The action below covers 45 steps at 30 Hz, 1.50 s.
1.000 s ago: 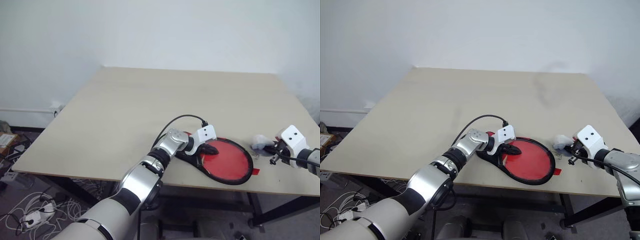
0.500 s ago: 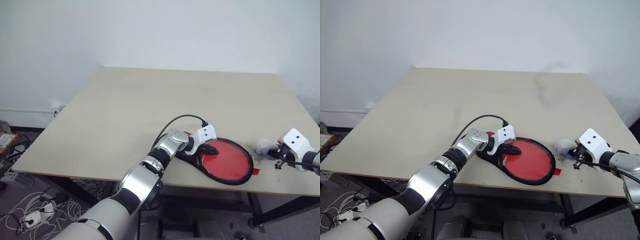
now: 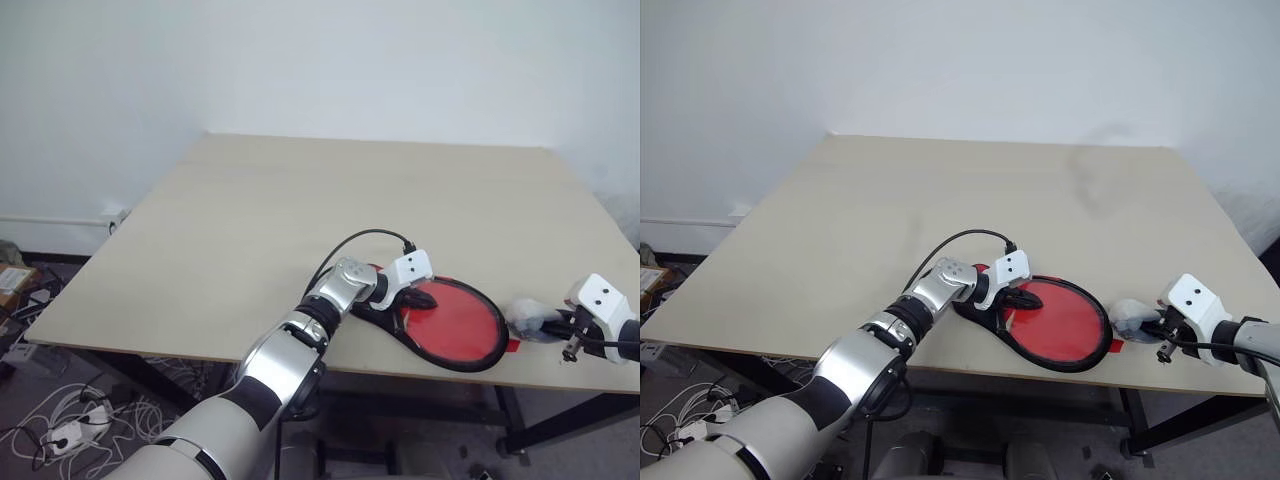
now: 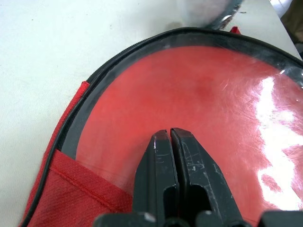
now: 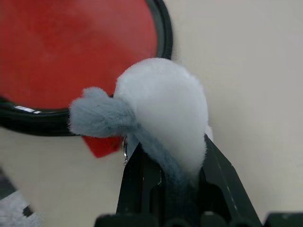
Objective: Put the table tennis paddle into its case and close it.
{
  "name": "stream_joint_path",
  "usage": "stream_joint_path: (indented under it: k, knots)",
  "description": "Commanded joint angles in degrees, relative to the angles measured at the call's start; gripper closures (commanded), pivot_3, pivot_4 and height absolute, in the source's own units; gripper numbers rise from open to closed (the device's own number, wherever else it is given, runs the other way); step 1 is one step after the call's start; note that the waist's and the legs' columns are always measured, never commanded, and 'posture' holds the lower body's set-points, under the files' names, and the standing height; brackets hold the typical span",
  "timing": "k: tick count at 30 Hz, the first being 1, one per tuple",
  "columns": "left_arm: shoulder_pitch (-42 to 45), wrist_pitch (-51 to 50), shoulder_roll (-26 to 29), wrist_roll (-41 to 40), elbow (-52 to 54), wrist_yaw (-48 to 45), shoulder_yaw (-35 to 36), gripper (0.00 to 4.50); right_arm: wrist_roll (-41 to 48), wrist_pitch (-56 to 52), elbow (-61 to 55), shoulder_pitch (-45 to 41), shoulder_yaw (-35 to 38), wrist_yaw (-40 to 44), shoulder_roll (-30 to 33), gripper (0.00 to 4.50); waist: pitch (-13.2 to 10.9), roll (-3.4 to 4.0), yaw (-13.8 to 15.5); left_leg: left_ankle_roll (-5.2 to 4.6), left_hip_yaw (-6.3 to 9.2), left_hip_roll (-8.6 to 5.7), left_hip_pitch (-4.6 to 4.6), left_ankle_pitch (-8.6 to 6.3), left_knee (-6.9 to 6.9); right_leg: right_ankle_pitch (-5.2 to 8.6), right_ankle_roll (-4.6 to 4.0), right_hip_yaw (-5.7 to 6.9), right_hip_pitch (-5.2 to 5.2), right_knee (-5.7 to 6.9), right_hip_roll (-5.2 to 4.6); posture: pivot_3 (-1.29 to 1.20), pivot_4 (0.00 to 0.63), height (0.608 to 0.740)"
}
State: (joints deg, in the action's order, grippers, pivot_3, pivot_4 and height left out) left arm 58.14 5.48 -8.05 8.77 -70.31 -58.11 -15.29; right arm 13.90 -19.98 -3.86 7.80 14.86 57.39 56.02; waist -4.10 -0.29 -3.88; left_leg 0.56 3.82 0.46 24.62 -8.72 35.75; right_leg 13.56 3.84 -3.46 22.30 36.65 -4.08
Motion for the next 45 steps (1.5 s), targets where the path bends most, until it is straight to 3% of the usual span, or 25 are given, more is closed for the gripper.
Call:
stream_joint_path:
  k: [1, 20, 45]
  knots:
    - [-0.2, -0.2, -1.3, 0.6, -0.4, 0.2, -0.2, 4.5, 1.9, -1.3, -3.7, 1.4, 3.2, 2.0, 1.9, 4.2, 0.0, 0.0, 0.0, 0.0, 0.0, 0.0, 0.0, 0.0, 0.0, 0.0, 0.0, 0.0, 0.0, 0.0, 0.0, 0.0, 0.0, 0.74]
    - [0.4, -0.2, -1.7, 0.6, -0.6, 0.7, -0.2, 4.5, 7.2, -5.4, -12.6, 9.3, 4.9, 7.2, 1.5, 4.2, 0.0, -0.04, -0.1, -0.02, 0.04, 0.01, 0.0, -0.02, 0.04, 0.0, 0.0, 0.14, -0.02, -0.01, -0.08, 0.0, 0.0, 0.74]
    - [0.9, -0.3, -2.3, 0.5, -0.9, 1.0, -0.1, 4.5, 12.0, -7.6, -22.2, 12.4, -0.8, 10.0, 0.0, 4.2, 0.0, -0.22, -0.1, -0.02, 0.12, 0.02, -0.01, -0.04, 0.04, 0.0, 0.0, 1.12, -0.1, -0.03, -0.73, 0.0, 0.0, 0.74]
